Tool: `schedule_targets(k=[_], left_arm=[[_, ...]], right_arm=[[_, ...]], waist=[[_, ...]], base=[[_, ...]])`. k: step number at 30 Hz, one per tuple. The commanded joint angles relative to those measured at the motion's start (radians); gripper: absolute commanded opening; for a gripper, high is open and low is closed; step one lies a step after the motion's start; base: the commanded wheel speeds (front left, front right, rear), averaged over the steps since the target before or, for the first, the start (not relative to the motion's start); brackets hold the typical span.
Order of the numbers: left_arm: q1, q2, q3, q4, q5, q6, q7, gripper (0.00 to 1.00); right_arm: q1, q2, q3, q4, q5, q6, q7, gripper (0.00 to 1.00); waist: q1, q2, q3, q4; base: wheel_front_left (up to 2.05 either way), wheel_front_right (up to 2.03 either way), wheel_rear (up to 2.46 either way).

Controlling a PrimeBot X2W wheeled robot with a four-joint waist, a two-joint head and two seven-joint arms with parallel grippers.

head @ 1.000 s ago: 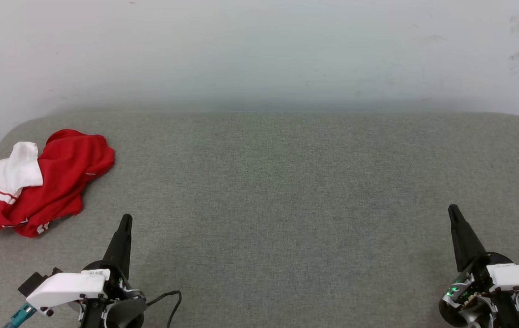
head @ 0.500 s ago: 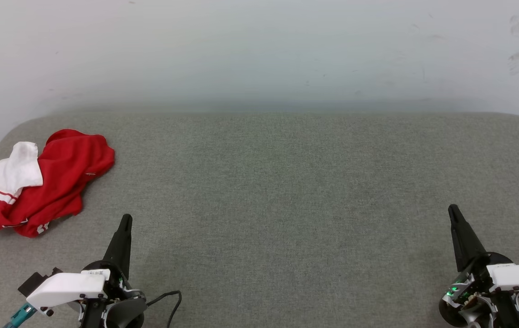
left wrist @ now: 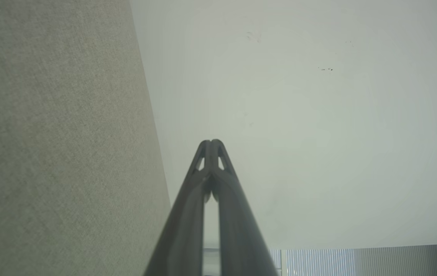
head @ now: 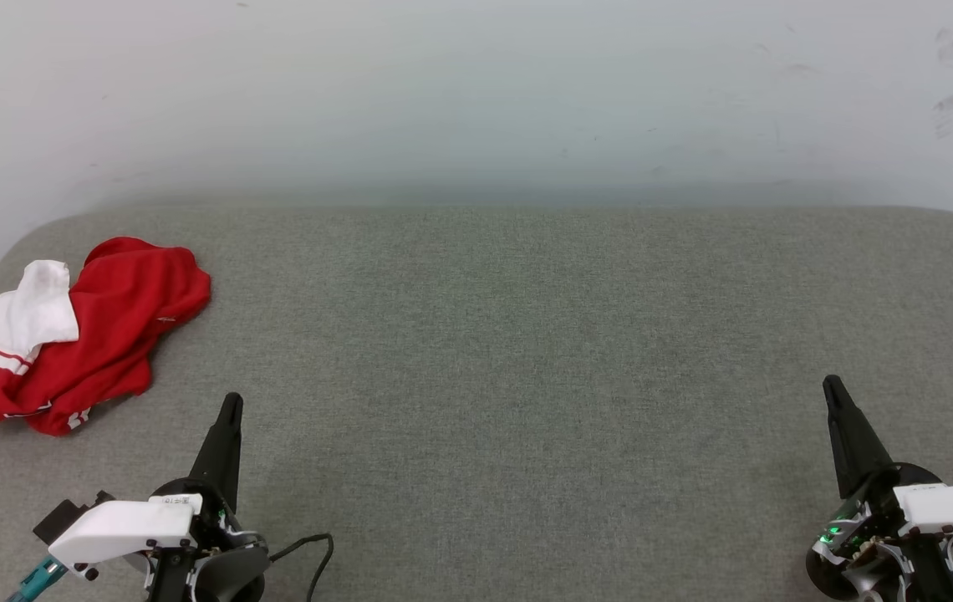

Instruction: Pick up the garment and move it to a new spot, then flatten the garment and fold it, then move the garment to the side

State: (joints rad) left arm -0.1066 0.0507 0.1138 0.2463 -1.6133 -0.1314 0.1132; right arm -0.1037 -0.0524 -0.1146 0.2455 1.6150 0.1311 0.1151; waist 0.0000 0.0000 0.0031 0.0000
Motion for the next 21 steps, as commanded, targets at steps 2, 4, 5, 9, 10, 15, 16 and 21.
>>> schedule_targets(k=[2,4,5,9,10,15,16,21], left_arm=[[-0.007,-0.001,0.004,0.000,0.003,-0.002,0.006,0.00],[0.002,0.000,-0.001,0.005,0.000,0.000,-0.002,0.00],[0.008,-0.001,-0.003,0.012,0.001,0.001,-0.003,0.00],[0.025,-0.003,-0.008,0.017,0.007,0.001,-0.016,1.00],[0.026,-0.003,-0.008,0.013,0.009,0.001,-0.021,1.00],[0.031,-0.002,-0.006,-0.001,0.032,0.001,-0.046,1.00],[0.031,-0.002,-0.004,-0.003,0.043,0.001,-0.051,1.00],[0.031,-0.002,0.009,-0.016,0.101,0.001,-0.074,1.00]], right_arm=[[-0.012,0.003,0.000,0.001,-0.006,-0.001,0.002,0.00],[0.003,0.000,0.001,0.004,0.000,0.000,-0.001,0.00],[0.010,0.000,0.002,0.013,0.000,0.000,-0.002,0.00],[0.029,0.001,0.006,0.022,-0.008,0.000,-0.014,1.00],[0.031,0.001,0.007,0.020,-0.013,0.000,-0.020,1.00],[0.038,0.001,0.008,0.010,-0.044,0.000,-0.045,1.00],[0.039,0.001,0.007,0.007,-0.055,0.000,-0.050,1.00],[0.045,0.001,0.000,-0.010,-0.119,0.000,-0.073,1.00]], waist=[[0.0000,0.0000,0.000,0.000],[0.0000,0.0000,0.000,0.000],[0.0000,0.0000,0.000,0.000],[0.0000,0.0000,0.000,0.000],[0.0000,0.0000,0.001,0.000],[0.0000,0.0000,0.001,0.001],[0.0000,0.0000,0.001,0.001],[0.0000,0.0000,0.002,0.001]], base=[[0.00,0.00,0.00],[0.00,0.00,0.00],[0.00,0.00,0.00],[0.00,0.00,0.00],[0.00,0.00,0.00],[0.00,0.00,0.00],[0.00,0.00,0.00],[0.00,0.00,0.00]])
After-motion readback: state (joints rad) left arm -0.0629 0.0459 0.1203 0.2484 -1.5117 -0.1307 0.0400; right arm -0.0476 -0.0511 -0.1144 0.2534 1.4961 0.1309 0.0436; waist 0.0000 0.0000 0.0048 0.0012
